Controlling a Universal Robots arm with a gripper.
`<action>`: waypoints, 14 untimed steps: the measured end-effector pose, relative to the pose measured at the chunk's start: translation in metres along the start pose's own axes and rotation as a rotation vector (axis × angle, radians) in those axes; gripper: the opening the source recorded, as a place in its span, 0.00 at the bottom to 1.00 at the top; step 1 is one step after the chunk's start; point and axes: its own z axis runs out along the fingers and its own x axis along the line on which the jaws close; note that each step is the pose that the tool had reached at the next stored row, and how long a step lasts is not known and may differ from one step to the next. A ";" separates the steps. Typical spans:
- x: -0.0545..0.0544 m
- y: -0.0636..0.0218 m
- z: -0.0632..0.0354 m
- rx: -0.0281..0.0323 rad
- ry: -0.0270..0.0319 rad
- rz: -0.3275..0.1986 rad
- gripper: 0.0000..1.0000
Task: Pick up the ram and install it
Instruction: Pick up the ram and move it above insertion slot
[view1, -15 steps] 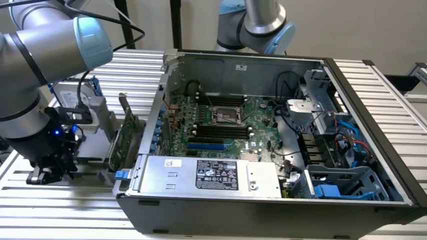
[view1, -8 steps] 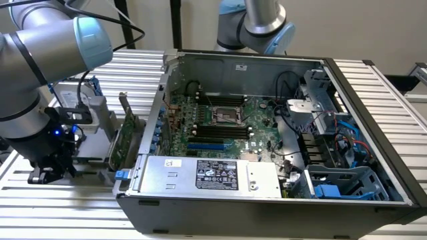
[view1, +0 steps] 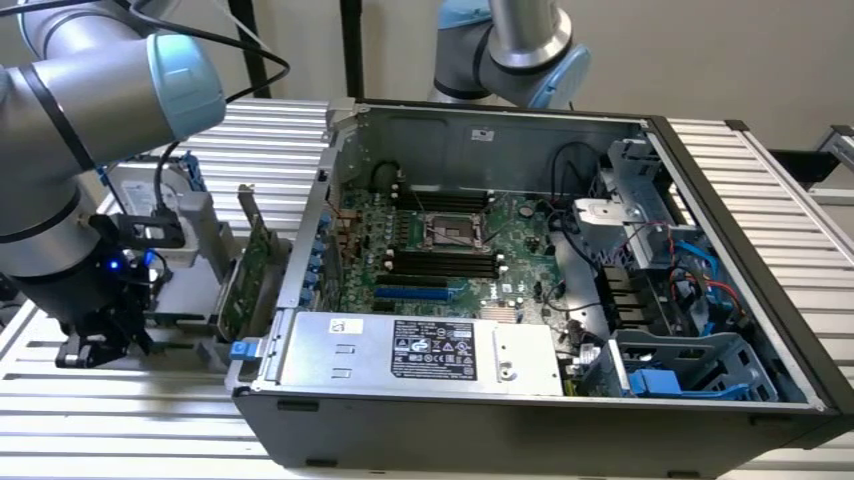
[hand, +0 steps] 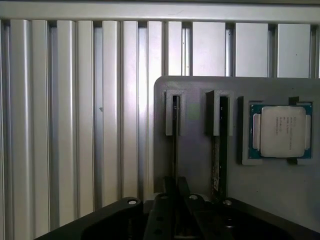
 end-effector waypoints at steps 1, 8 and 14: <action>0.000 0.0000 0.0000 0.0000 0.0000 0.000 0.00; 0.000 0.0002 -0.0018 -0.0004 0.0003 0.000 0.00; -0.001 0.0010 -0.0244 -0.0002 0.0000 0.000 0.00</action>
